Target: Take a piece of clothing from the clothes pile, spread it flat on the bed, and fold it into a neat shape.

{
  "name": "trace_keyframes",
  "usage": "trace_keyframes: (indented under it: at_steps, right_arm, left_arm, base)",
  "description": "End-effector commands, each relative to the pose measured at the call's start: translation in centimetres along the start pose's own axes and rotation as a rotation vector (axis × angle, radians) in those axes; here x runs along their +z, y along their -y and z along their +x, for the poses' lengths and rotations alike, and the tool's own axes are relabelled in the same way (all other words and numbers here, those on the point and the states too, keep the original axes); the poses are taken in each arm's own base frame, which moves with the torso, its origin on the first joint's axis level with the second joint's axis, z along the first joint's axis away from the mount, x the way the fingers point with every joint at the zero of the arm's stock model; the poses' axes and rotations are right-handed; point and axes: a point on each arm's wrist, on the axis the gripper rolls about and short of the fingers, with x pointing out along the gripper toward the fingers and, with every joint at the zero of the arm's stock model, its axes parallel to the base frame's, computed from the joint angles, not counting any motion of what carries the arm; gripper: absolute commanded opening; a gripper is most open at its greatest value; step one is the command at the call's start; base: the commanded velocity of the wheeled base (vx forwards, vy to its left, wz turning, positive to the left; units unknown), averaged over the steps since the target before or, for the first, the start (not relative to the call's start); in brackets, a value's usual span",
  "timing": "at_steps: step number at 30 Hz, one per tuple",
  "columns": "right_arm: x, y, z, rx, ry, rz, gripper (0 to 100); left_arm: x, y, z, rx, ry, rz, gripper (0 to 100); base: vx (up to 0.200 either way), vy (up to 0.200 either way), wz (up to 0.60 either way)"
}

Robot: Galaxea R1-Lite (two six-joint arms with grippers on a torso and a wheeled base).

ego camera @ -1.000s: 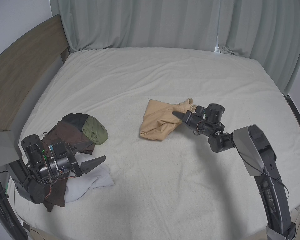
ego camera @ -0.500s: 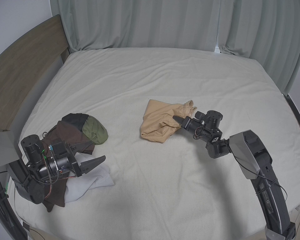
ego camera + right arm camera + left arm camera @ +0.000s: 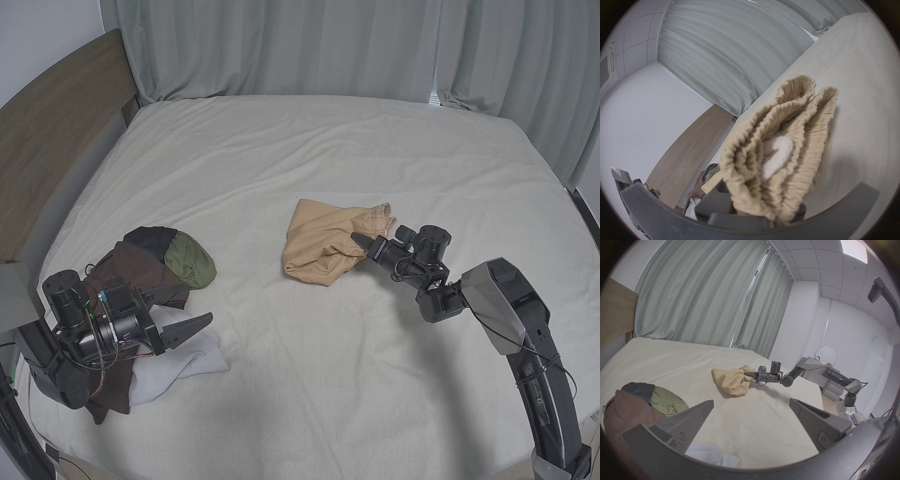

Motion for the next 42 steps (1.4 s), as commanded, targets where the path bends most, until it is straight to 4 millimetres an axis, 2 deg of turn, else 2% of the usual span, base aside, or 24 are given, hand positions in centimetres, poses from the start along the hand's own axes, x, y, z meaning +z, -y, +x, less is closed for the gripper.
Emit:
trace_keyframes:
  at_steps: [1, 19, 20, 24, 28, 34, 42]
  right_arm:
    - [-0.6, -0.2, -0.5, -0.007, -0.015, 0.007, 0]
    - [-2.3, 0.7, -2.0, -0.032, -0.014, -0.026, 0]
    - [-2.2, 0.7, -2.0, -0.030, -0.012, -0.028, 100]
    - [-2.0, 0.4, -1.9, -0.017, 0.004, -0.037, 100]
    - [-1.0, -1.1, -2.5, -0.008, 0.024, -0.047, 100]
    - [2.0, -4.1, -5.3, -0.020, 0.041, -0.064, 100]
    - [5.7, -5.4, -8.9, -0.069, 0.079, -0.125, 100]
  left_arm:
    - [-0.1, 0.1, 0.1, -0.004, -0.002, -0.002, 100]
    - [0.1, 0.2, 0.1, -0.007, 0.001, 0.001, 100]
    - [0.1, 0.2, 0.1, -0.007, 0.001, 0.001, 100]
    - [0.1, 0.2, 0.1, -0.007, 0.003, 0.003, 100]
    - [0.1, 0.2, 0.0, -0.006, 0.002, 0.002, 100]
    - [0.3, 0.2, 0.1, -0.007, 0.007, 0.008, 100]
    - [0.5, 0.4, 0.2, -0.015, 0.011, 0.013, 100]
  base:
    - [0.000, 0.000, 0.00]
    - [0.000, 0.000, 0.00]
    - [0.000, 0.000, 0.00]
    - [0.000, 0.000, 0.00]
    - [0.000, 0.000, 0.00]
    - [0.000, 0.000, 0.00]
    - [0.000, 0.000, 0.00]
